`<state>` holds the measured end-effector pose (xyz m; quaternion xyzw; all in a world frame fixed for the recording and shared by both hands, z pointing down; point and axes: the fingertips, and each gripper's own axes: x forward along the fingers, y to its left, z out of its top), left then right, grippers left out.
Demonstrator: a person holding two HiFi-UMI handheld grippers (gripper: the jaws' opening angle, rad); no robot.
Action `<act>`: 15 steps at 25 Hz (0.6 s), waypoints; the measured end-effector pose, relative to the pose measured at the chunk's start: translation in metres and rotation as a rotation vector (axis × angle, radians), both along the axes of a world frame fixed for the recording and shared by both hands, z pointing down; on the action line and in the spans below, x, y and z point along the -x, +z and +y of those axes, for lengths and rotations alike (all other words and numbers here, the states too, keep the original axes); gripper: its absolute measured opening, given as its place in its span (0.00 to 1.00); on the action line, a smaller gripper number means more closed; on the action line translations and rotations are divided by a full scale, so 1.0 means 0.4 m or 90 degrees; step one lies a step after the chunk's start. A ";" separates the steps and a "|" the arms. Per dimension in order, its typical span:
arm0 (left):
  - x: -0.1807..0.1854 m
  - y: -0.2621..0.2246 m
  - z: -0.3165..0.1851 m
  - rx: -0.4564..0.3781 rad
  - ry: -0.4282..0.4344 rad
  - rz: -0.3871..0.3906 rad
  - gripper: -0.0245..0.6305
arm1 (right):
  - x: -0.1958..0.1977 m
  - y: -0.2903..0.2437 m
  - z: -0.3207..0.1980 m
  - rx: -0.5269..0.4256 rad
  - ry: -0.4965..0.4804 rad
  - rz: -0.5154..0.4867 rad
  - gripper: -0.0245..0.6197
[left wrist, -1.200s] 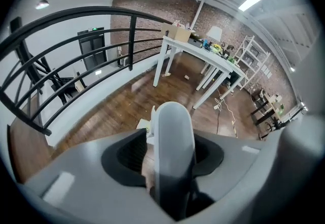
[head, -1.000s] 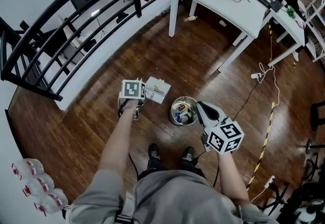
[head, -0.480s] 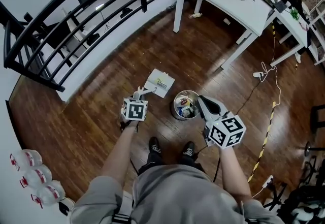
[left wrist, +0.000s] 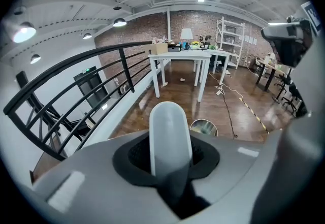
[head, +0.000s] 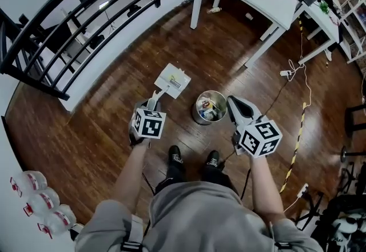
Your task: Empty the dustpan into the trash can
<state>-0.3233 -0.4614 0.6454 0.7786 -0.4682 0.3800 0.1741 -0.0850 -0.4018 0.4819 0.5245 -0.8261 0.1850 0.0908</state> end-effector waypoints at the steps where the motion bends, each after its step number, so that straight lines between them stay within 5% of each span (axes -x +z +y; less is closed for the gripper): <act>1: 0.007 -0.017 0.004 -0.004 0.005 -0.001 0.18 | -0.002 -0.005 0.012 -0.003 0.007 0.001 0.04; 10: 0.006 -0.184 0.114 -0.073 0.020 -0.004 0.18 | -0.052 -0.070 0.174 -0.053 0.022 -0.012 0.04; 15: -0.035 -0.303 0.283 -0.112 -0.007 -0.016 0.18 | -0.153 -0.109 0.362 -0.092 0.018 -0.042 0.04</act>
